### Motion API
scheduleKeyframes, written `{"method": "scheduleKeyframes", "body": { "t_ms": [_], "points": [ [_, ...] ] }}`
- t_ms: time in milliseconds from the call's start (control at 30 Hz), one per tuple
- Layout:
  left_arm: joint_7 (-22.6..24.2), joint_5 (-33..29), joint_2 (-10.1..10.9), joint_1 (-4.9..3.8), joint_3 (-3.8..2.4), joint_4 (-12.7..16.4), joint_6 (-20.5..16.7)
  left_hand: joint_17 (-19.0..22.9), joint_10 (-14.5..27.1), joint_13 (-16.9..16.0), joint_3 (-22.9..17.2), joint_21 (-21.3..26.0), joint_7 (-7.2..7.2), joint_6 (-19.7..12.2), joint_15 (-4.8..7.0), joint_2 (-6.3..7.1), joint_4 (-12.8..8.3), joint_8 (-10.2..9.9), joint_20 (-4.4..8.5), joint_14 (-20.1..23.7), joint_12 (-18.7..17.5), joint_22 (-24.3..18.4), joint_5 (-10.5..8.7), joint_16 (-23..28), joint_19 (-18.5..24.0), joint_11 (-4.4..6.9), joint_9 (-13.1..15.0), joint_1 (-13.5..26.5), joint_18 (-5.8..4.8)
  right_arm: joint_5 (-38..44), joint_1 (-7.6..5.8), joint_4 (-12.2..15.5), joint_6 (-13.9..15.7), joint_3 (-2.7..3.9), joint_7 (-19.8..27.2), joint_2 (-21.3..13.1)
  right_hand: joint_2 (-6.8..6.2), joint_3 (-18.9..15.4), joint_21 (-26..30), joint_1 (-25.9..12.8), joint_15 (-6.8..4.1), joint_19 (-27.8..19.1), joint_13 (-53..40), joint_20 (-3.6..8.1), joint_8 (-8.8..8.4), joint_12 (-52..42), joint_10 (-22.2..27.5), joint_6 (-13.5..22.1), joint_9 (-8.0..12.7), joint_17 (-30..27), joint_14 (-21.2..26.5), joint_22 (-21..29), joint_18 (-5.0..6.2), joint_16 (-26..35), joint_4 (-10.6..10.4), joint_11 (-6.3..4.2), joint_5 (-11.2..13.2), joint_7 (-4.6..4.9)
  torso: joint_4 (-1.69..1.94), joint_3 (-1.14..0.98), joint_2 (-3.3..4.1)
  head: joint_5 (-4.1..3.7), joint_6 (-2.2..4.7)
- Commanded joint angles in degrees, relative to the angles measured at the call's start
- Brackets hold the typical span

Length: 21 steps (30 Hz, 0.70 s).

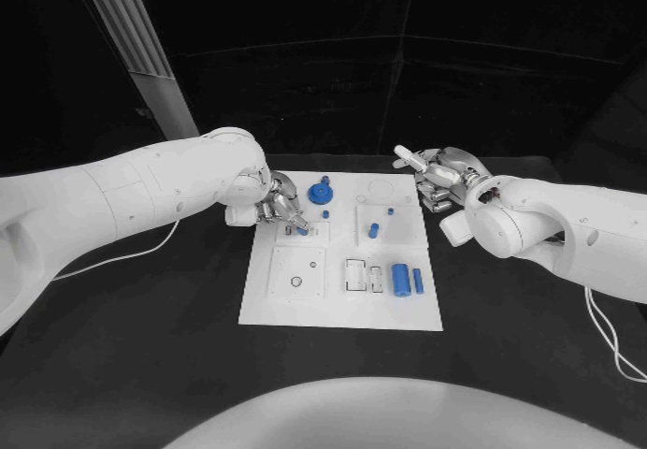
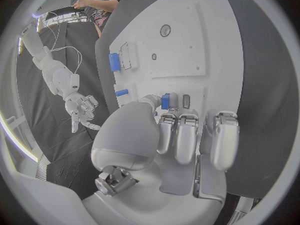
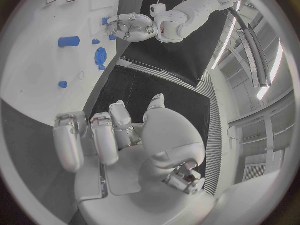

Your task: Assemble the parts on the task board

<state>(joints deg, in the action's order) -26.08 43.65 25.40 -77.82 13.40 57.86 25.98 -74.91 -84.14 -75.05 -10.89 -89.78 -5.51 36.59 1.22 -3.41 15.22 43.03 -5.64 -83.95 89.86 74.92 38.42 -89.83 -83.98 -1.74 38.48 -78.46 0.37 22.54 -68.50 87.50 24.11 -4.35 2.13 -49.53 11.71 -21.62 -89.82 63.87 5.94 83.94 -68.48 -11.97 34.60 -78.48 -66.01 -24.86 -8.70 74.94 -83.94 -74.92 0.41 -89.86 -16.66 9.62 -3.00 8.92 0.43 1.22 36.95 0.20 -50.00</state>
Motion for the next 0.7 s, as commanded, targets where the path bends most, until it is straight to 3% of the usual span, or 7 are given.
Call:
{"method": "scheduleKeyframes", "body": {
  "t_ms": [33,700],
  "points": [
    [-0.8,-0.1,-0.1,-0.03,-0.02,-0.1,0.9,-15.1,-5.9,-14.9,-0.5,-0.2,0.41,0.5,0.29,-0.03,-0.2,0.0,0.38,-6.0,0.1,15.1,0.28,-0.2,-6.0,0.16,1.0,-0.1,-0.37,0.1,-0.09,0.2,-0.3,0.03,0.2,0.0,0.6,-0.2,-0.2,0.0,0.25,6.1,0.1,-0.24,0.24,0.3,0.3,0.4,0.1,15.1,-6.1,-15.1,-0.41,-0.1,0.1,0.1,0.3,5.1,0.03,0.01,0.0,-0.03,0.0],
    [-1.9,-0.1,-0.8,0.2,-0.02,-1.1,2.2,-15.1,-5.9,-14.9,-0.7,-0.2,0.4,0.6,0.25,0.13,-0.1,0.0,0.38,-6.0,0.1,15.1,-0.23,-0.2,-6.0,0.12,1.2,0.2,-0.37,-0.1,-0.09,0.3,-0.4,0.03,0.2,0.0,0.69,-0.3,-0.2,0.0,0.29,6.1,0.1,-0.28,0.27,0.3,0.4,0.5,0.1,15.1,-6.1,-15.1,-0.41,-0.1,0.1,0.13,0.3,5.13,0.03,0.01,-0.03,-0.19,0.0]
  ]
}}
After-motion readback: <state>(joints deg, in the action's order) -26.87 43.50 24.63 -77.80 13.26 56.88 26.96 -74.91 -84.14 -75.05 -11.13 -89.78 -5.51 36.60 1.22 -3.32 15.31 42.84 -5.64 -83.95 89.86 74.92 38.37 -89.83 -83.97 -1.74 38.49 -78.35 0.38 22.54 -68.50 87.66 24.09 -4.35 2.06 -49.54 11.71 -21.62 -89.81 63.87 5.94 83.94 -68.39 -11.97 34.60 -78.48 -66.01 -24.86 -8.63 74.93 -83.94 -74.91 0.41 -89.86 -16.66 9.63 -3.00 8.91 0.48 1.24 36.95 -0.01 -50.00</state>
